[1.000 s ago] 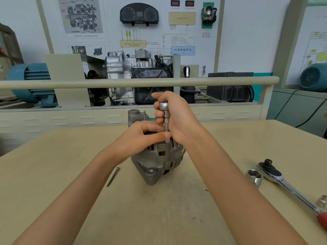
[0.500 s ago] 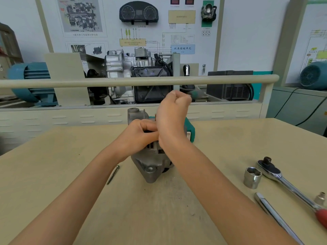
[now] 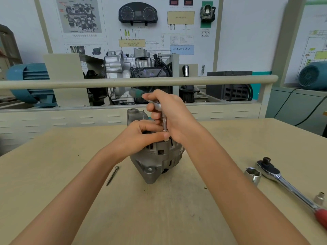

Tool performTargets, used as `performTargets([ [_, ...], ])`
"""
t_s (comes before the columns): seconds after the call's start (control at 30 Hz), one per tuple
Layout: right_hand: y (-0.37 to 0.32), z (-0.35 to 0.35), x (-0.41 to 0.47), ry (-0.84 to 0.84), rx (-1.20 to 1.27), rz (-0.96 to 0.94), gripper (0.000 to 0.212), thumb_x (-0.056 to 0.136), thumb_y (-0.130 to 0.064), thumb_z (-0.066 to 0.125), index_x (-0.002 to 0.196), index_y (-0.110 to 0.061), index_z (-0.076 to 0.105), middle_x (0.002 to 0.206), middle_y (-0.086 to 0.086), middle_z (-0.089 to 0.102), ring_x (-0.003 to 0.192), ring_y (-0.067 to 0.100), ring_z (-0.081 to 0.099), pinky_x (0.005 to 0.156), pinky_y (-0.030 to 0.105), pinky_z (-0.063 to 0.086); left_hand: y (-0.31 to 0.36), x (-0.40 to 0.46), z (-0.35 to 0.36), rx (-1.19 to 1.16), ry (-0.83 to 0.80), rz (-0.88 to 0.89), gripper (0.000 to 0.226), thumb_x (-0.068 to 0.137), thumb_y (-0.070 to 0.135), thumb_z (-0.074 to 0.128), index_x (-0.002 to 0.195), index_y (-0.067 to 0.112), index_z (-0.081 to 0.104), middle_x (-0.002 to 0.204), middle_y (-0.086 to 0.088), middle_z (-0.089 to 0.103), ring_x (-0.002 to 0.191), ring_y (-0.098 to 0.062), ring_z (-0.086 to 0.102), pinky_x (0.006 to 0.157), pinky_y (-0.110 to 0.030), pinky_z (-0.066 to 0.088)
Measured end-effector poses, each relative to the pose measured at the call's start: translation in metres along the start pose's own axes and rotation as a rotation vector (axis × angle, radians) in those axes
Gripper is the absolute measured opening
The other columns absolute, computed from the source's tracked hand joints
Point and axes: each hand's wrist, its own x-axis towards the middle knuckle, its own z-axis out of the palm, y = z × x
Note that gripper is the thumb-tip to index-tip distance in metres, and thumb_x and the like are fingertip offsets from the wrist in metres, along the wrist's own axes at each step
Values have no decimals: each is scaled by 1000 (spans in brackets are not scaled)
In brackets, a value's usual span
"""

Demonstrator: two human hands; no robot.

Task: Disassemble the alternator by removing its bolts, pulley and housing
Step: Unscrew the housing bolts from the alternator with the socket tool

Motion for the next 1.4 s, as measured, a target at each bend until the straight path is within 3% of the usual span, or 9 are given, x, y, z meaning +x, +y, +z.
performTargets([
  [0.1,-2,-1,-1,-40,6,25,18,92,-12,48,85,-16,64,58,-4,45,45,7,32,43,19,26,0,0,1,-42,17,-1,14,74,29,68,83,28,79,92,13,73,89,3,66,75,-6,46],
  [0.27,7,12,-2,382,7,-113,15,99,-15,37,91,-20,49,75,-4,46,60,6,40,53,19,32,2,-2,4,29,37,62,50,85,2,64,63,45,74,77,22,71,76,12,61,66,-3,44],
  [0.47,17,25,-4,542,-108,-201,23,101,-23,33,123,-18,34,110,0,31,91,17,44,95,42,39,2,-1,7,95,63,-29,73,86,-14,47,35,36,62,39,18,53,38,8,46,43,-1,32],
  [0.63,10,14,-2,337,-71,-134,15,98,-16,34,88,-18,45,74,-1,44,56,8,37,51,21,33,0,-1,3,46,16,-5,56,87,-1,59,56,44,72,62,23,67,60,11,61,56,-2,43],
  [0.73,2,4,-1,184,-21,-41,23,94,-12,37,83,-16,56,65,-2,45,51,10,35,48,22,28,1,0,2,10,-13,11,12,79,30,68,82,37,77,90,15,71,85,4,66,73,-6,48],
  [0.9,-3,-7,0,-51,95,65,24,90,-15,37,75,-13,56,56,-2,44,43,9,30,44,21,25,-3,1,-1,-23,-2,-29,14,81,24,68,90,20,78,98,6,72,92,-4,68,78,-9,49],
  [1.07,4,7,-1,228,76,-28,27,93,-9,35,81,-16,57,64,-2,47,48,9,35,45,18,30,2,-2,2,-11,24,17,15,78,25,68,73,35,78,83,10,72,81,5,64,70,-7,48],
  [1.23,15,18,-1,498,-24,-208,17,98,-14,32,87,-25,38,95,-1,46,71,8,42,67,27,34,-2,-2,5,61,55,40,68,84,-12,52,43,40,66,49,22,60,48,11,54,49,-2,37],
  [1.4,10,11,-1,373,-36,-126,16,100,-16,33,90,-24,44,78,-4,44,62,8,40,53,22,31,-3,0,2,10,20,23,48,88,5,62,66,46,74,76,23,71,73,9,66,63,-3,45],
])
